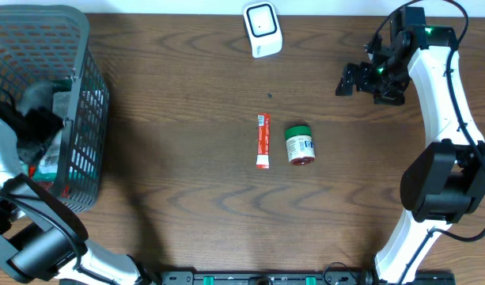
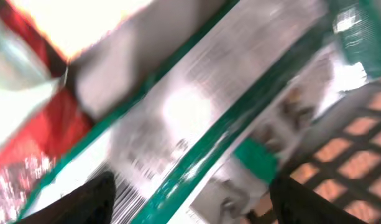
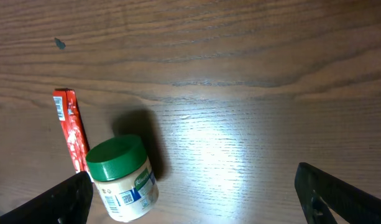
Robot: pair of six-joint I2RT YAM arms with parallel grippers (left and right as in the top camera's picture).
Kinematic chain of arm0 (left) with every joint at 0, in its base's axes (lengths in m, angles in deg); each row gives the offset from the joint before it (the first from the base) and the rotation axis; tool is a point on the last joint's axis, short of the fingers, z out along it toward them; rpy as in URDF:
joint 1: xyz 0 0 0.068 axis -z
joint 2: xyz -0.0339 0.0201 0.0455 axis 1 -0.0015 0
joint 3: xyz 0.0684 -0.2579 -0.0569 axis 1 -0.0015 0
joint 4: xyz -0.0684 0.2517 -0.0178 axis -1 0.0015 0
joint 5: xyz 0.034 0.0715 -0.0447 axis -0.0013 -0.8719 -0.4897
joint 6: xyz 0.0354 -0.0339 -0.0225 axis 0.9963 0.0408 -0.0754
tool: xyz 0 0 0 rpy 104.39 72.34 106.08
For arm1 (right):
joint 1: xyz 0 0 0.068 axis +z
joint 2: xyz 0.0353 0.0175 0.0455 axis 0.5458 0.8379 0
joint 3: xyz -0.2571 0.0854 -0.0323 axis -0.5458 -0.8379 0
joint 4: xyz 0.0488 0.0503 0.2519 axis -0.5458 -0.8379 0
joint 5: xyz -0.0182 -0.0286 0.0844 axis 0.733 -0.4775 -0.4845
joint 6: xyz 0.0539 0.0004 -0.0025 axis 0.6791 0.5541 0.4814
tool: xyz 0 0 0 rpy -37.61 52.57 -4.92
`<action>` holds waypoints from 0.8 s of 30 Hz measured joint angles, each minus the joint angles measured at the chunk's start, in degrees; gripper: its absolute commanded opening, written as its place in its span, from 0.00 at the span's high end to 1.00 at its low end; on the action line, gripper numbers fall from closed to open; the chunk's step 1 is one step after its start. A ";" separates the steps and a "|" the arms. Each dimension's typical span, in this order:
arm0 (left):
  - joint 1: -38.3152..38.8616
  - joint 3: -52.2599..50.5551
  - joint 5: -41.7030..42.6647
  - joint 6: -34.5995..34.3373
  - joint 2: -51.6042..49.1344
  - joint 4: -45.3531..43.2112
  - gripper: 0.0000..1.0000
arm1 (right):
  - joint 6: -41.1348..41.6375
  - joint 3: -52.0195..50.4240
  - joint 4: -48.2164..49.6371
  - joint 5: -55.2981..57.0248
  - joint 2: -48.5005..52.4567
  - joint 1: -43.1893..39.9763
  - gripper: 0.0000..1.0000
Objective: Scan the item barcode
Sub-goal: 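Reach the left gripper into the basket and grasp the green glove pack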
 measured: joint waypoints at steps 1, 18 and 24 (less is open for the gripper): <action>0.00 0.61 0.15 0.83 0.04 -0.94 0.16 | 0.00 0.00 0.00 -0.02 0.00 0.00 0.01; 0.07 1.42 1.31 18.18 -6.47 -6.38 0.11 | 0.00 0.00 0.00 0.00 0.00 0.00 0.01; 0.59 1.99 2.12 20.35 -12.17 -6.45 0.11 | 0.00 0.00 0.00 0.00 0.00 -0.02 0.01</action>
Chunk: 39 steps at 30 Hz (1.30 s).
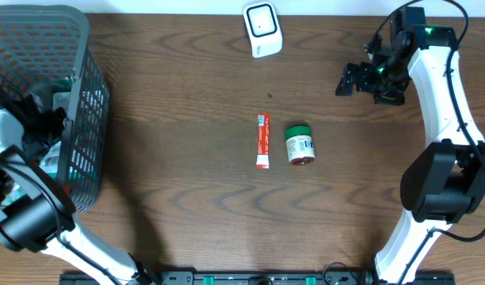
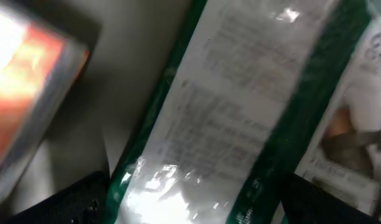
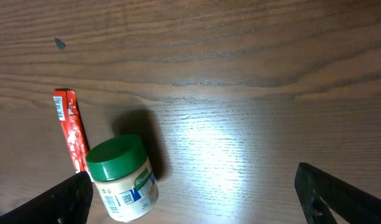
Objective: Scan the item barcode
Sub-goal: 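Reach the left gripper into the basket and grasp the green glove pack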
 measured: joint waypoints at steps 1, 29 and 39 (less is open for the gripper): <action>0.09 0.22 0.42 0.46 -0.13 -0.09 0.11 | 0.00 0.00 -0.04 0.00 0.00 0.02 0.01; 0.90 1.62 1.70 3.28 5.53 1.86 0.93 | 0.00 0.00 0.00 -0.02 0.00 0.00 0.01; 1.20 1.68 -1.51 -0.70 16.22 1.03 0.93 | 0.00 0.00 0.00 0.00 0.00 0.02 0.01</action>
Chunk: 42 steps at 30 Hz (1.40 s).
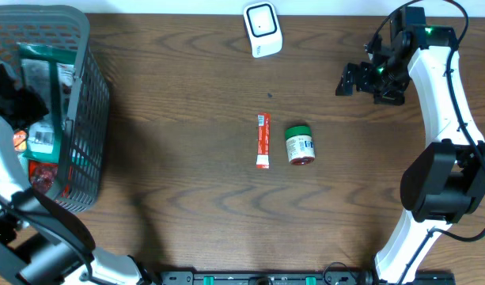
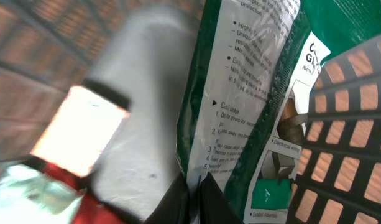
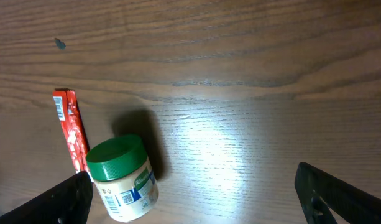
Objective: Scan the item barcode
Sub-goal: 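Reach the left gripper into the basket and grasp the green glove pack, then lift the green glove pack out and carry it to the table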
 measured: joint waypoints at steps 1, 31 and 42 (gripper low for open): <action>0.00 0.00 -0.94 -0.46 0.87 -0.09 0.93 | 0.00 0.00 0.00 0.00 0.00 0.00 0.01; 9.16 0.72 5.86 -18.14 36.79 4.00 0.93 | 0.00 0.00 -0.02 0.00 0.00 0.00 0.01; 29.83 -4.52 7.43 -20.70 33.03 15.69 0.93 | 0.00 0.00 0.00 0.00 0.00 0.00 0.01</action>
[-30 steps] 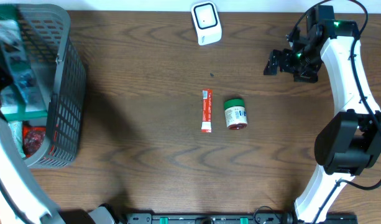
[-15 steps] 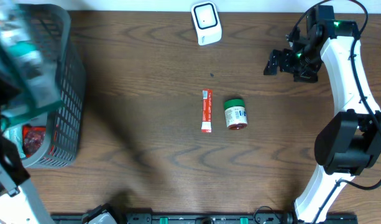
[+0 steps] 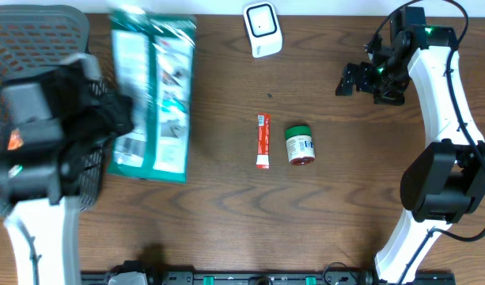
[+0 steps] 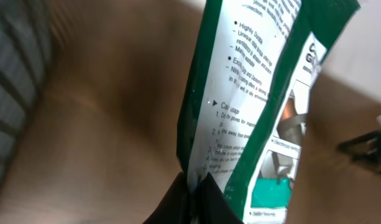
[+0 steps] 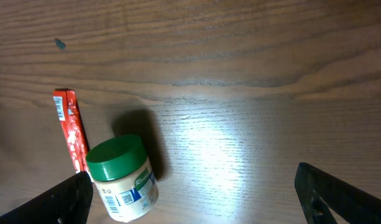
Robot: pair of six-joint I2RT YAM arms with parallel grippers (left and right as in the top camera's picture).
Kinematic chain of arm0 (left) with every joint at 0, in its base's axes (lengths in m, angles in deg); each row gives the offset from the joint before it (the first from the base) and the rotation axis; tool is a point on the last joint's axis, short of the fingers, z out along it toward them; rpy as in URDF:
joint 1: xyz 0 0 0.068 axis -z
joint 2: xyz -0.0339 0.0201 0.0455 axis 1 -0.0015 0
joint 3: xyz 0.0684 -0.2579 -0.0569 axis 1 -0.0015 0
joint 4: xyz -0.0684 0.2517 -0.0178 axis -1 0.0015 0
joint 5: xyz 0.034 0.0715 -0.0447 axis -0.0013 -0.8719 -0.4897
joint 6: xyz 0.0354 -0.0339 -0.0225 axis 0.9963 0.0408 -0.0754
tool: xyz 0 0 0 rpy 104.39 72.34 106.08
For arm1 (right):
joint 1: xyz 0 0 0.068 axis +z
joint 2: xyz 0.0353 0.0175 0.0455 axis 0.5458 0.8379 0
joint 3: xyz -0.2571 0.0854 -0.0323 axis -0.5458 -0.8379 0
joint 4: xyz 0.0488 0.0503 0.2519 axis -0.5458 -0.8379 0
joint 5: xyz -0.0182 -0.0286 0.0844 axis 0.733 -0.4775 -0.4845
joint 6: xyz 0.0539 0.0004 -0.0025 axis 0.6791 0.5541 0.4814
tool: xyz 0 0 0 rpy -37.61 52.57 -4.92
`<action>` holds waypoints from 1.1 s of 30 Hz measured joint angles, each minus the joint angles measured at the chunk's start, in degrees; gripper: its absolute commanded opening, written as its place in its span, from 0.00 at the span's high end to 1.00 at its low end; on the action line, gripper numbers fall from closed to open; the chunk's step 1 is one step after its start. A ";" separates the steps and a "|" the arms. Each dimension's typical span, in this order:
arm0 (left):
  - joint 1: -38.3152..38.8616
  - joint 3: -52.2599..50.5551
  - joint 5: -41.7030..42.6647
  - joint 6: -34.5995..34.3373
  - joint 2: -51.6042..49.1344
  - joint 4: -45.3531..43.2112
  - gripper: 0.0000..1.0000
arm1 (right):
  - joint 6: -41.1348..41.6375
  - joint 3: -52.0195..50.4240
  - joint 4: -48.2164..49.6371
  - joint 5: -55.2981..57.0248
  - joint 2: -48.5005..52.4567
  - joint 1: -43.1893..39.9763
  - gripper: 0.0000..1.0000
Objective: Scan the item barcode
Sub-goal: 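Lift the green glove pack out and carry it to the table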
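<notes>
My left gripper [image 4: 193, 193] is shut on the edge of a green-and-white packet [image 3: 153, 91], which hangs over the table just right of the basket; the left wrist view shows the packet [image 4: 258, 93] running up from the closed fingers. The white barcode scanner [image 3: 263, 29] stands at the far middle edge. My right gripper [image 3: 354, 79] is open, held high at the far right over bare wood. In the right wrist view its fingertips [image 5: 72, 196] stand wide apart.
A grey wire basket [image 3: 20, 36] with more items stands at the far left. A red stick pack [image 3: 263, 141] and a green-lidded jar [image 3: 299, 145] lie mid-table; the jar [image 5: 119, 177] shows in the right wrist view too.
My left gripper has come out of the basket with the green-and-white packet and now holds it over the table to the basket's right. The right arm has not moved.
My left gripper was open deep in the basket over the packet, and still open there a moment later. Then it was shut on the packet's edge inside the basket. Now the packet hangs outside the basket, over the table. The right arm stayed still throughout.
</notes>
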 measured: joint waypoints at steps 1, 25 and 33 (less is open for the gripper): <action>1.49 -1.16 -0.63 -0.35 -0.85 -0.17 0.93 | 0.00 0.00 0.00 0.00 0.00 0.00 0.01; 25.73 -11.47 -16.83 -15.26 -30.21 -19.37 0.93 | 0.00 0.00 0.00 0.00 0.00 -0.02 0.01; 25.83 -11.47 -16.22 -15.78 -35.89 -20.65 0.93 | 0.00 0.00 0.00 0.00 0.00 0.00 0.01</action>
